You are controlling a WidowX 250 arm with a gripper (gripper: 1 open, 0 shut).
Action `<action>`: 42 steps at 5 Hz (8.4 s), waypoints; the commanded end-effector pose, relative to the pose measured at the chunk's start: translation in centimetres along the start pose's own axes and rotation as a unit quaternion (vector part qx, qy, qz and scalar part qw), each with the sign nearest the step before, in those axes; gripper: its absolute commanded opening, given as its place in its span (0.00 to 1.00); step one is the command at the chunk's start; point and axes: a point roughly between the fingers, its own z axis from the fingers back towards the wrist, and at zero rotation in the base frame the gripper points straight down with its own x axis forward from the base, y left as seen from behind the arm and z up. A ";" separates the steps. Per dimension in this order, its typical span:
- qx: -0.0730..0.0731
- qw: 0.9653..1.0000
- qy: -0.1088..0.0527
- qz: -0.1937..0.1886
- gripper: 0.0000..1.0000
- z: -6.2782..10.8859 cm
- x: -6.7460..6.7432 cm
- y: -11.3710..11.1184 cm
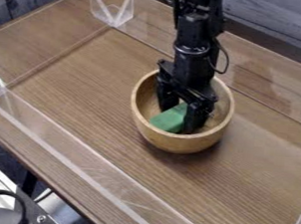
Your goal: Remove the green block from inside the brown bowl and put it on the table
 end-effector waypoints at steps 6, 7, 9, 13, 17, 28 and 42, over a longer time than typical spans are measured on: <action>-0.001 0.997 -0.058 -0.043 0.00 3.9 -0.9 -1.0; 0.013 0.997 -0.057 -0.048 0.00 5.2 -1.1 -1.2; 0.044 0.994 -0.079 -0.058 0.00 9.8 -0.3 -2.2; 0.018 0.995 -0.093 -0.022 0.00 9.9 5.6 -2.4; 0.075 0.984 -0.150 -0.054 0.00 5.6 5.7 -3.9; 0.075 0.981 -0.165 -0.069 0.00 5.1 5.5 -1.5; 0.021 0.979 -0.174 -0.109 0.00 5.5 4.0 -7.7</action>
